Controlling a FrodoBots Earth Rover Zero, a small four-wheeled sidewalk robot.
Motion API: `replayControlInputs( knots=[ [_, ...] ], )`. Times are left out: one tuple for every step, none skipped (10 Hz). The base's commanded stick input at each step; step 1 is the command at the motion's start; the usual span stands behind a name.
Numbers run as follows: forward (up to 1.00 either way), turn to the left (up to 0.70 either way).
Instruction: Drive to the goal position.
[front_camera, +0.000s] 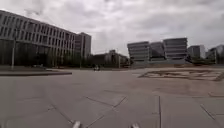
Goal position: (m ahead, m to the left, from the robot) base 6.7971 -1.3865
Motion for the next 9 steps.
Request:
replayControlInputs(
  knots=[
    [0.70, 0.00],
    [0.70, 0.00],
    [0.70, 0.00],
    [0.70, 0.00],
    [0.70, 0.00],
    [0.70, 0.00],
    [0.70, 0.00],
    [0.70, 0.00],
    [0.70, 0.00]
  ],
)
